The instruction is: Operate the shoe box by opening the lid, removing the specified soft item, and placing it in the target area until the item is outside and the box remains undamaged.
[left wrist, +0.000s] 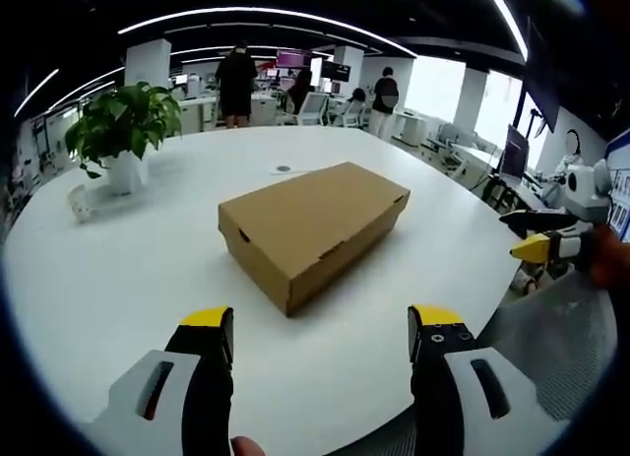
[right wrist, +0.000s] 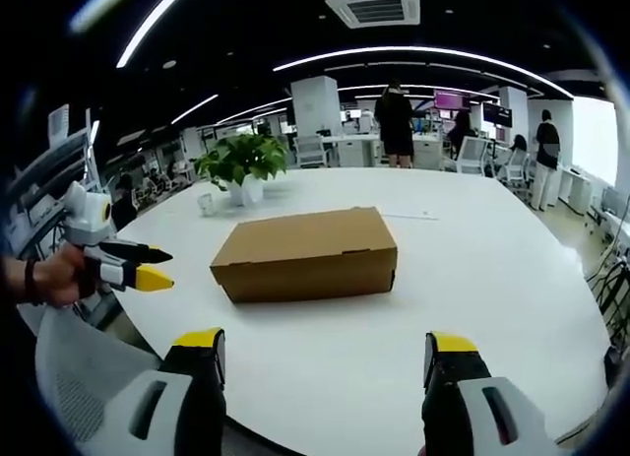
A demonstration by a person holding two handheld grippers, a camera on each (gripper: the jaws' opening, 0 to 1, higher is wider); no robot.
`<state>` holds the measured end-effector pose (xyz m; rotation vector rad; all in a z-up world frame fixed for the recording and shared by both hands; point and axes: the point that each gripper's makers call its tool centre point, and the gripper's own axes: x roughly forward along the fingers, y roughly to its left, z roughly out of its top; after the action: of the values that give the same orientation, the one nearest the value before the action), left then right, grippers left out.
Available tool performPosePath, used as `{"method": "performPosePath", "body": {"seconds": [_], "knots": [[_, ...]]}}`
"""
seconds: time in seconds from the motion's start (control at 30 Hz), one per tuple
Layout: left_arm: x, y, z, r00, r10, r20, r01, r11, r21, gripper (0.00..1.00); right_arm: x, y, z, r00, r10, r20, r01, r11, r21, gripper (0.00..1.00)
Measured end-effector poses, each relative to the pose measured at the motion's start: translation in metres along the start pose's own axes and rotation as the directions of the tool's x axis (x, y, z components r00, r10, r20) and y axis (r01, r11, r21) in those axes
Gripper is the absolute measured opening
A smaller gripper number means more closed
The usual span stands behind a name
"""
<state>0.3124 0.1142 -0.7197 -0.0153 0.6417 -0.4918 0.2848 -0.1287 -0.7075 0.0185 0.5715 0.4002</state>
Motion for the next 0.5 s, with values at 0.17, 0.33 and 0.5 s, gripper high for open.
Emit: {"method": "performPosePath", "body": {"seconds": [0.17,0.33,0.5], "knots": [[0.003,-0.001,0.001,1.000,-0.006,-0.004,0.006,1.000,-0.006,0.75,0.007,-0.001,0.003,1.000,0.008,0.004,-0.008,1.000,0.014,0.82],[0.010,0.002,0.006,1.000,-0.007,-0.001,0.007,1.000,-0.016,0.74,0.018,-0.011,0.012,1.000,0.016,0.014,-0.016,0.999,0.029,0.81],[0.020,0.009,0.013,1.000,-0.003,0.002,0.003,1.000,-0.028,0.74,0.033,-0.024,0.029,0.999,0.024,0.032,-0.025,0.999,0.022,0.80]]}}
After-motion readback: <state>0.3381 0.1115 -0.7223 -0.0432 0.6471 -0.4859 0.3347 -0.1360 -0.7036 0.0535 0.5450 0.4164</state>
